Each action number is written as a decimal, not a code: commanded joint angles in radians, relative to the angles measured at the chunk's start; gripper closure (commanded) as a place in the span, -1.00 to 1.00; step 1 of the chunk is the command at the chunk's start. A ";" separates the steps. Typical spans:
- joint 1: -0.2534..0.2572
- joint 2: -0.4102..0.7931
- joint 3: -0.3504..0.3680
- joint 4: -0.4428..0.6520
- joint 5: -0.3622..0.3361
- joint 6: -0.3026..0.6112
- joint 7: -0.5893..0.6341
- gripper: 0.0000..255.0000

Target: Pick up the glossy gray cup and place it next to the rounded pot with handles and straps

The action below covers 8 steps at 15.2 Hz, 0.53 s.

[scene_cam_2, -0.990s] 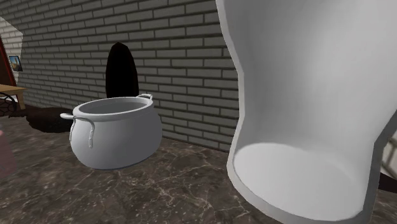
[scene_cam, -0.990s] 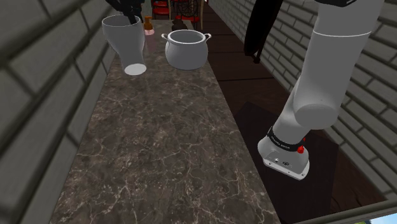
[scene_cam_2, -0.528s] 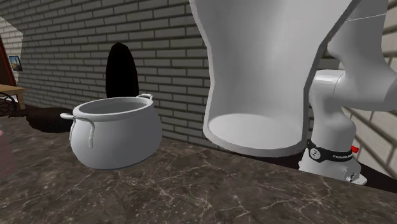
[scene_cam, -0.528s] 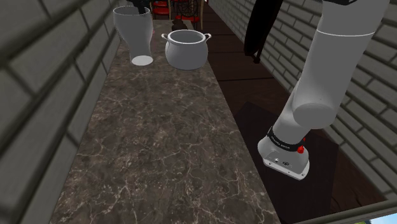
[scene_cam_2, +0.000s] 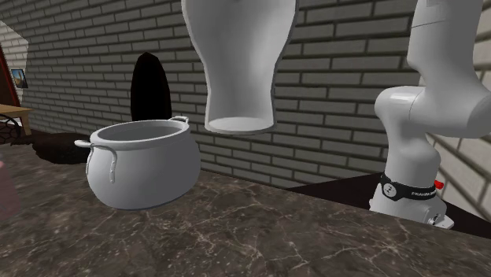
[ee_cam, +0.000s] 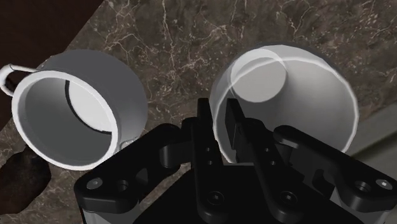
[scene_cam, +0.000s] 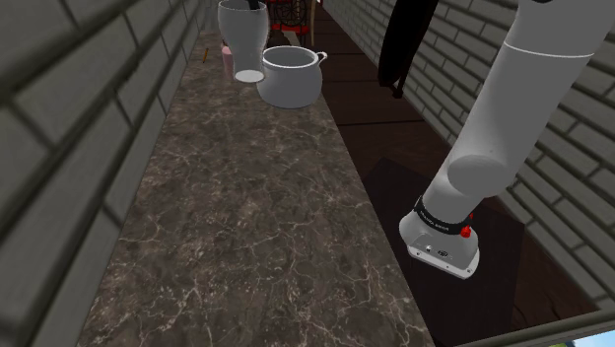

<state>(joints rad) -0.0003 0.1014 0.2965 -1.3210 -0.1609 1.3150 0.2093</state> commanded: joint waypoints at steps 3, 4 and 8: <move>-0.054 -0.006 -0.043 -0.007 -0.003 0.016 -0.098 1.00; -0.068 -0.006 -0.054 -0.007 -0.004 0.020 -0.123 1.00; -0.120 0.006 -0.096 0.006 -0.010 0.033 -0.217 1.00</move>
<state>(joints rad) -0.1040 0.1131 0.2131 -1.3038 -0.1722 1.3372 0.0208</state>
